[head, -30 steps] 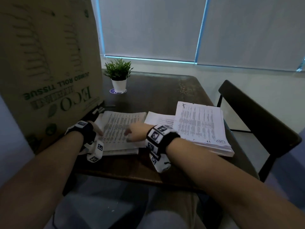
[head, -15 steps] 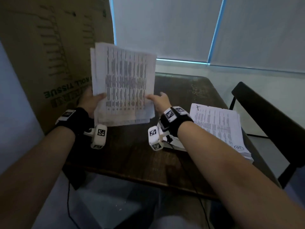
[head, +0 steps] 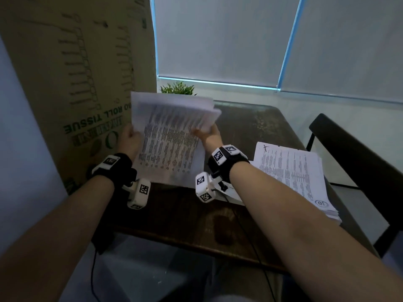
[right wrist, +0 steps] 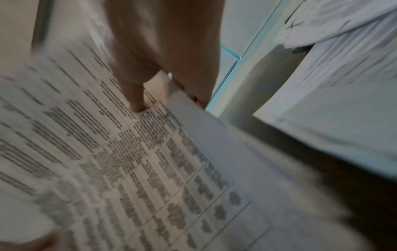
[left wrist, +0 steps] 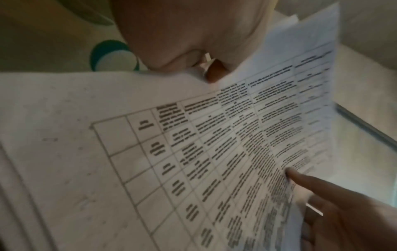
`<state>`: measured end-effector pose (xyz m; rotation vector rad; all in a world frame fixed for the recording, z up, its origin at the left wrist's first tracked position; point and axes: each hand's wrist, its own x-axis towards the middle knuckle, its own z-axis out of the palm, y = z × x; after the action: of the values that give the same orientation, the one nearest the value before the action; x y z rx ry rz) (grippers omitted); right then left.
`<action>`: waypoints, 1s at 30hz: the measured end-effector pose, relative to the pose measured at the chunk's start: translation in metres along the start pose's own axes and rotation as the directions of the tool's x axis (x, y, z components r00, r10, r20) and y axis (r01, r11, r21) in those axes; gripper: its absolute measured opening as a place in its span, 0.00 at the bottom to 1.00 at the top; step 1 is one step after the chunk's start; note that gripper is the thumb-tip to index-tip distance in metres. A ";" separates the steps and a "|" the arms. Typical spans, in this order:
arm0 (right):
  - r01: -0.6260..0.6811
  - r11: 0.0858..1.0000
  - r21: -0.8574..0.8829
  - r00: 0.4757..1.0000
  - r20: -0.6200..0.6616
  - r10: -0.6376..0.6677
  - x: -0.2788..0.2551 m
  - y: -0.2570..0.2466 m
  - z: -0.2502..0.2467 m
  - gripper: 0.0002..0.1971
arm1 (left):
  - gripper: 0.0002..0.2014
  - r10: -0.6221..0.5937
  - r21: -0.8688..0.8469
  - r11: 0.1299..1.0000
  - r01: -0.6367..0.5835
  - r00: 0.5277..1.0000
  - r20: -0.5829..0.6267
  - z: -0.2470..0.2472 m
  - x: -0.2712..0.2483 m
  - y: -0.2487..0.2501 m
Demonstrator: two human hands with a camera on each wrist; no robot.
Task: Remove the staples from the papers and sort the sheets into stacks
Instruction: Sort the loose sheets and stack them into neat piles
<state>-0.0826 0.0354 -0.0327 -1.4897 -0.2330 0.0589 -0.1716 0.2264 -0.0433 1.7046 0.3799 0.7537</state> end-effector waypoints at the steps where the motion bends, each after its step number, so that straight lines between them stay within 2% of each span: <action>1: 0.030 0.999 0.020 0.999 -0.016 -0.030 0.002 -0.006 0.003 0.27 | 0.05 0.017 0.016 1.000 -0.017 1.000 -0.015 0.001 0.000 0.007; 4: 0.128 0.991 0.047 0.992 -0.001 -0.128 0.004 -0.028 0.004 0.19 | 0.09 0.104 -0.047 0.993 -0.107 0.992 -0.067 0.001 0.002 0.020; 7: 0.206 0.971 0.120 0.977 0.032 -0.211 0.003 -0.035 0.002 0.16 | 0.05 0.152 -0.111 0.978 -0.176 0.968 -0.198 0.002 0.004 0.019; 9: 0.189 0.975 0.115 0.979 0.055 -0.196 -0.003 -0.024 0.000 0.23 | 0.07 0.087 -0.194 0.972 -0.136 0.966 -0.244 0.007 -0.001 0.010; 11: 0.104 0.989 0.101 0.986 0.119 -0.116 -0.008 -0.004 -0.004 0.31 | 0.14 -0.066 -0.304 0.953 -0.004 0.973 -0.221 0.016 -0.007 -0.009; 13: 0.046 0.999 0.008 0.979 0.197 -0.047 -0.012 0.014 -0.002 0.30 | 0.14 -0.138 -0.302 0.950 0.076 0.972 -0.188 0.027 -0.011 -0.024; 15: 0.057 0.996 -0.073 0.982 0.185 -0.043 -0.015 0.020 0.007 0.25 | 0.11 -0.116 -0.246 0.967 0.060 0.968 -0.221 0.033 -0.011 -0.024; 17: 0.076 0.997 0.029 0.986 0.146 -0.079 -0.015 0.010 0.014 0.21 | 0.11 -0.067 -0.269 0.963 -0.007 0.962 -0.264 0.034 -0.008 -0.013; 19: 0.092 0.987 0.134 0.987 0.117 -0.108 -0.013 0.000 0.016 0.16 | 0.14 -0.045 -0.367 0.927 -0.079 0.947 -0.319 0.030 -0.005 -0.005; 21: 0.052 0.992 0.113 0.994 0.089 -0.063 -0.012 0.003 0.012 0.21 | 0.18 -0.102 -0.409 0.911 -0.049 0.936 -0.338 0.025 0.001 -0.014; 22: 0.004 0.999 0.050 0.995 0.096 -0.009 -0.012 0.011 0.010 0.23 | 0.20 -0.140 -0.384 0.923 0.012 0.942 -0.306 0.023 0.002 -0.022; 23: -0.064 0.994 -0.086 0.989 0.126 0.074 -0.012 0.022 0.008 0.25 | 0.22 -0.185 -0.318 0.943 0.100 0.951 -0.248 0.024 0.003 -0.035; 25: -0.139 0.902 -0.410 0.951 0.200 0.237 -0.016 0.041 0.006 0.23 | 0.22 -0.264 -0.167 0.956 0.240 0.954 -0.144 0.026 0.002 -0.055; 26: -0.124 0.865 -0.486 0.944 0.212 0.253 -0.017 0.046 0.006 0.21 | 0.21 -0.274 -0.115 0.959 0.260 0.952 -0.134 0.027 0.003 -0.060; 28: -0.092 0.861 -0.500 0.965 0.169 0.201 -0.019 0.041 0.005 0.19 | 0.21 -0.217 -0.004 0.976 0.220 0.958 -0.187 0.025 0.011 -0.062; 30: -0.104 0.873 -0.476 0.979 0.107 0.175 -0.016 0.030 0.001 0.22 | 0.20 -0.186 0.185 0.958 0.218 0.966 -0.179 0.023 0.018 -0.057</action>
<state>-0.0950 0.0361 -0.0642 -1.9908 -0.2704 0.2455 -0.1349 0.2357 -0.0950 1.7662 0.7545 0.7211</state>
